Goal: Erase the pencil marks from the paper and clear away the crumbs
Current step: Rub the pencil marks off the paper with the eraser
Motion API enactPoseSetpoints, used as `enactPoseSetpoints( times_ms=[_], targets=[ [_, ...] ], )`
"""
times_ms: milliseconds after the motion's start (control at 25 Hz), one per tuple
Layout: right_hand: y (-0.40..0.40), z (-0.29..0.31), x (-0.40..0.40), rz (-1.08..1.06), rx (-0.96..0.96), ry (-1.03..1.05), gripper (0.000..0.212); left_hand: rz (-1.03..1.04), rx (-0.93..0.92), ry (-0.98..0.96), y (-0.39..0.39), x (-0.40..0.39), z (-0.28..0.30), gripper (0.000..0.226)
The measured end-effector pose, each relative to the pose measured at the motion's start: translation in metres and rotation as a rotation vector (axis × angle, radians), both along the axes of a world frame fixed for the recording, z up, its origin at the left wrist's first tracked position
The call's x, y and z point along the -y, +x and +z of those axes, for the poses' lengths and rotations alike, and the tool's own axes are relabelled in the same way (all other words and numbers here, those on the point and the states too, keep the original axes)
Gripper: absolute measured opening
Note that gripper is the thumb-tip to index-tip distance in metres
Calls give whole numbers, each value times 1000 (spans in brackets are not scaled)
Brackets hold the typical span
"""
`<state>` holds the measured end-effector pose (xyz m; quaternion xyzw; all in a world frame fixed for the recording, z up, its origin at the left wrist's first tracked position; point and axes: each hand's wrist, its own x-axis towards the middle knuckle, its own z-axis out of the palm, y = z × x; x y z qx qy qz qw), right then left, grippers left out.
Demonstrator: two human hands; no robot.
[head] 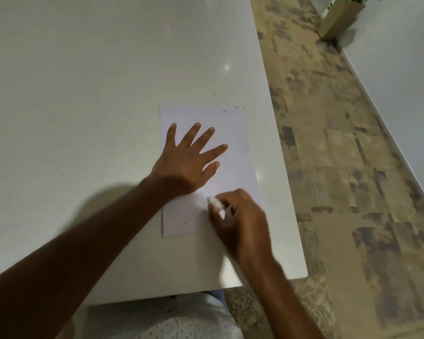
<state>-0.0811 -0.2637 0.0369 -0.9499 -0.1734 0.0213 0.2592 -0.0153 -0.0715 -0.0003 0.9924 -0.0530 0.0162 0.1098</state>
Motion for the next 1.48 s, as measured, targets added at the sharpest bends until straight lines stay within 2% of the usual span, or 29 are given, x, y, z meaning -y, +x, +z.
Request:
enactPoseSetpoints(
  times_ms=[80,200,240,280,400,440,600,640,760,800,960,1000,1120,1200,1280,1320,1360,1480],
  targets=[
    [-6,-4,7,93,-25,5,12,3,-5,-4,1,1,-1,54],
    [47,10,24,-182,66,85,13,-5,3,-9,1,1,-2,54],
    [50,12,25,-211,80,87,13,-6,4,-11,1,0,-2,54],
    [41,10,23,-177,65,65,13,-2,7,-9,0,0,-2,54],
    [-16,-5,7,83,-147,38,18,4,2,-8,0,1,-2,54],
    [-12,-6,9,92,-150,51,17,5,-6,-9,0,0,-2,54],
    [48,11,26,-207,37,100,12,-2,-22,-8,1,0,1,58],
    [42,10,24,-183,37,82,11,3,-16,-7,0,0,1,58],
    [-16,-5,8,115,-92,28,12,8,-12,-13,0,1,-1,55],
    [-16,-6,10,149,-106,36,13,6,-17,-15,0,1,-1,55],
    [40,8,21,-140,43,89,11,-4,-18,-2,0,-1,0,57],
    [35,9,18,-113,51,78,11,-4,-17,0,0,0,0,56],
    [-23,0,0,216,-54,7,13,4,-16,1,-1,1,-2,56],
    [-9,-2,3,196,-69,24,11,4,-16,0,-1,0,-2,55],
    [25,5,8,-5,-19,53,11,-2,-8,-4,0,-1,-1,54],
    [29,7,9,-35,-6,49,11,-1,-3,-1,0,0,-1,55],
    [22,8,6,-6,-1,37,11,2,2,6,0,0,-1,55],
    [-27,6,-4,264,-45,18,11,7,-12,1,0,1,-2,54]
  ],
)
